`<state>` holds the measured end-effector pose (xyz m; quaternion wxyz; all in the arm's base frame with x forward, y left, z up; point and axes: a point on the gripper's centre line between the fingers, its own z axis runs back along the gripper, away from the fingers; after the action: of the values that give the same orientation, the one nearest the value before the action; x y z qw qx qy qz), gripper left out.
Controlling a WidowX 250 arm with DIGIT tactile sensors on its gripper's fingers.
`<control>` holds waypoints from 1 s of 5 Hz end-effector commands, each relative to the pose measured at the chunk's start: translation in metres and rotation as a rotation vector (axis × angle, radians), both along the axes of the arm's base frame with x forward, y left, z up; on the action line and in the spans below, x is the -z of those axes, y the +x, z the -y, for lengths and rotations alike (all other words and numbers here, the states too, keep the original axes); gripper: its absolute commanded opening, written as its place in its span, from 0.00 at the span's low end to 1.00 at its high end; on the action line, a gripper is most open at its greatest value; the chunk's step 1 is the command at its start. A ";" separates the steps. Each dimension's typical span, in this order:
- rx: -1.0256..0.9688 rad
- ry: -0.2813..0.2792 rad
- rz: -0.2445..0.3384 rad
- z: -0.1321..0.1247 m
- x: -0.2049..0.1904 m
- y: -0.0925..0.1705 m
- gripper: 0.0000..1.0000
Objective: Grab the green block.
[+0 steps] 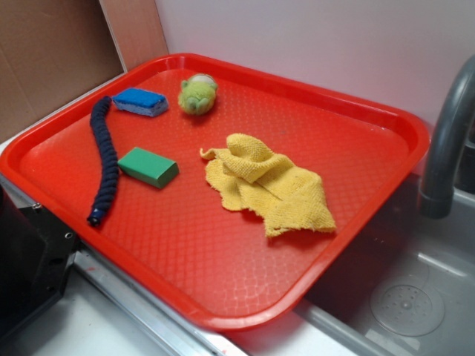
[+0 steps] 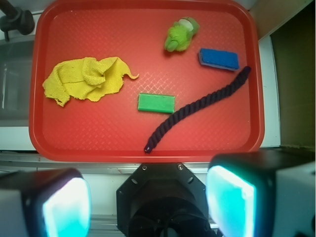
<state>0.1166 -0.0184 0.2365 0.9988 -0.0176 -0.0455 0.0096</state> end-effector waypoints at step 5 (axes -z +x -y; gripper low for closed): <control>0.490 0.069 0.103 -0.010 0.051 0.023 1.00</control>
<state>0.1362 -0.0072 0.1804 0.9695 0.0021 -0.0835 -0.2305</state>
